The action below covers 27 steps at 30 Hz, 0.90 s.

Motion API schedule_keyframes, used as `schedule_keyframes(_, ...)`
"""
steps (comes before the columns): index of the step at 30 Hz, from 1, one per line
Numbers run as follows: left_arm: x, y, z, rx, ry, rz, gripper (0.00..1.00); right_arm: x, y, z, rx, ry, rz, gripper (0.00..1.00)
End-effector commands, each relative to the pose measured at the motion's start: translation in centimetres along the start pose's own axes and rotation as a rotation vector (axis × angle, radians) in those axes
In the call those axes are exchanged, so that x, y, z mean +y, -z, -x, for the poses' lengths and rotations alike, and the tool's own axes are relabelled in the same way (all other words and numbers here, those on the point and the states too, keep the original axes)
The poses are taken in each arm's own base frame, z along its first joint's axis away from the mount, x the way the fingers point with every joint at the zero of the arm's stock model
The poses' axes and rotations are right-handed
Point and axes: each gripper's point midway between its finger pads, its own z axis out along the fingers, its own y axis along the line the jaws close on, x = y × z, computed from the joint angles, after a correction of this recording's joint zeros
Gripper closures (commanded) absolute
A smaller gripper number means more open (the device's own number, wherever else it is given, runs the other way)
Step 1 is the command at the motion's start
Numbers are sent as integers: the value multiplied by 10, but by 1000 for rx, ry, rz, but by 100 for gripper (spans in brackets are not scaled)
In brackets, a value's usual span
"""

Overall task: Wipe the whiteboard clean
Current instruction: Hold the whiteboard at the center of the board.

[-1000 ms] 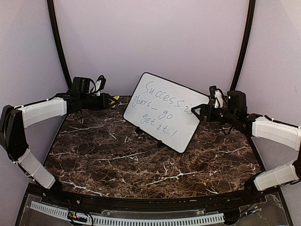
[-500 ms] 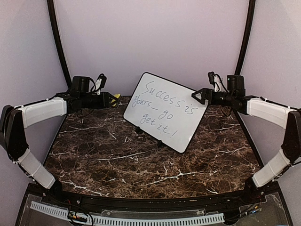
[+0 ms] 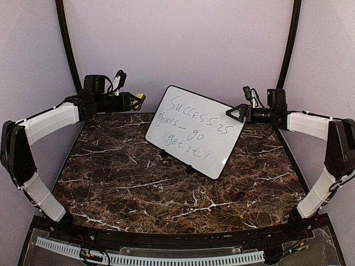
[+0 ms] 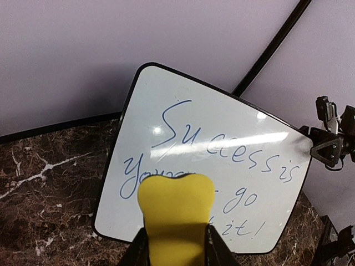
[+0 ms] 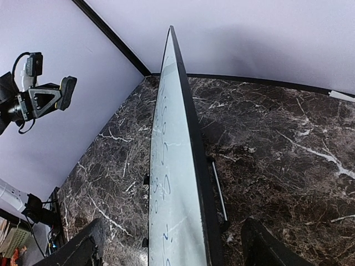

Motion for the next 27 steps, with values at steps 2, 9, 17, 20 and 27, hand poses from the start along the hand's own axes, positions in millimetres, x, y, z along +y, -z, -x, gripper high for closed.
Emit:
schedule_keyframes(2,-7,-12,21,5,-33,-27,69,15,4,20,-30,53,51,20)
schedule_keyframes(9,-2,-34,31,13,-34,-38,69,17,11,21,-38,59,43,27)
schedule_keyframes(17,-1,-38,17,24,-20,-60,70,21,11,23,-42,54,60,44)
schedule_keyframes(20,0,-39,13,27,-15,-63,70,19,10,20,-30,39,64,53)
schedule_keyframes(27,0,-42,4,37,-9,-73,70,25,12,18,-33,22,89,62)
